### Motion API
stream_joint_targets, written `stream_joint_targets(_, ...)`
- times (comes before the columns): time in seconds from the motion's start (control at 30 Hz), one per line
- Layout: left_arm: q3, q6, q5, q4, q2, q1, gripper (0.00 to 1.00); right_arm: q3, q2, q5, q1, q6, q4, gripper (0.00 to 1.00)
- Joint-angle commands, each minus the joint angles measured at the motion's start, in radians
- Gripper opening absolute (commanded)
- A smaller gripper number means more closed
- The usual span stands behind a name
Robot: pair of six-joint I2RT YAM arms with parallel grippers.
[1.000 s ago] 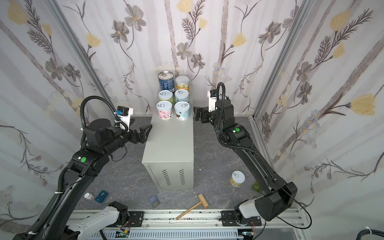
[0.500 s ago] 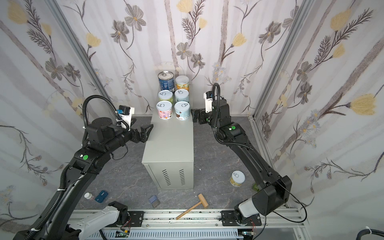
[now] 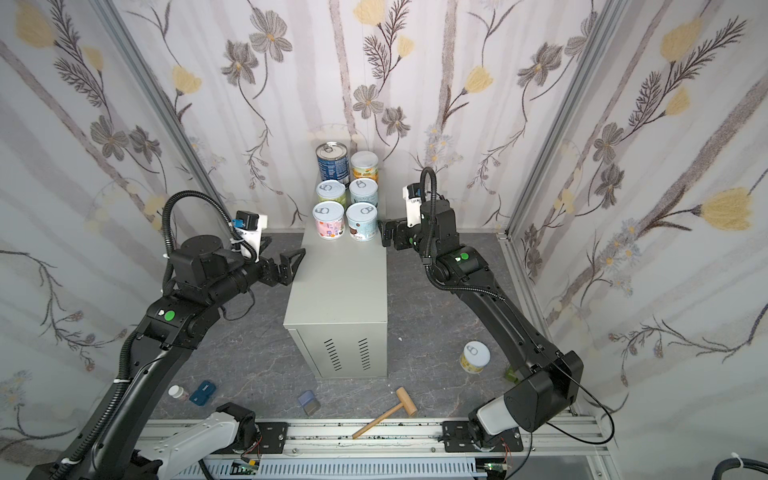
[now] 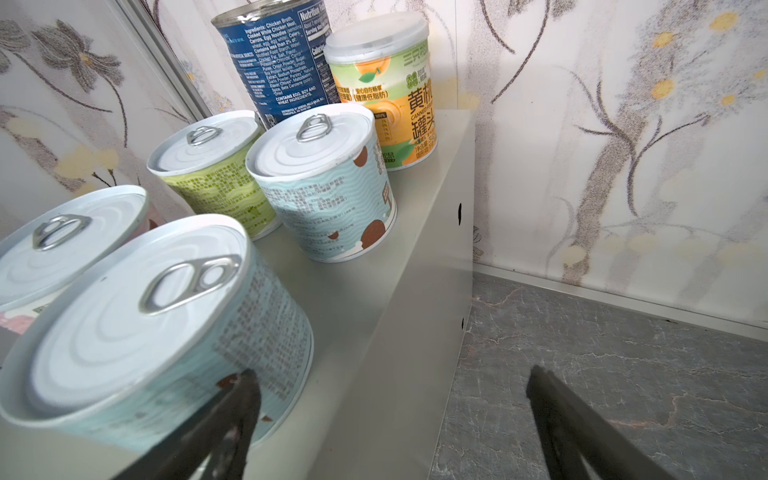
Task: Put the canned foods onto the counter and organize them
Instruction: 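Withdraw the right gripper from the cabinet top toward the floor can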
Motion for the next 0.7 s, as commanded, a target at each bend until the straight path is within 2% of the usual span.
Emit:
stream_joint_targets(0.0, -0.002, -0.007, 0.012, 0.039, -0.002, 0.002, 1.00, 0.005, -0.015, 0.039, -0.006, -0.015, 0.011, 1.00)
stream_joint_targets(0.33, -0.006, -0.012, 0.021, 0.041, -0.002, 0.003, 1.00, -0.012, -0.099, 0.087, -0.037, -0.012, -0.047, 1.00)
stream_joint_targets(0.67, 0.018, -0.026, 0.020, -0.002, -0.004, 0.003, 1.00, -0.101, -0.226, 0.279, -0.056, 0.144, -0.179, 1.00)
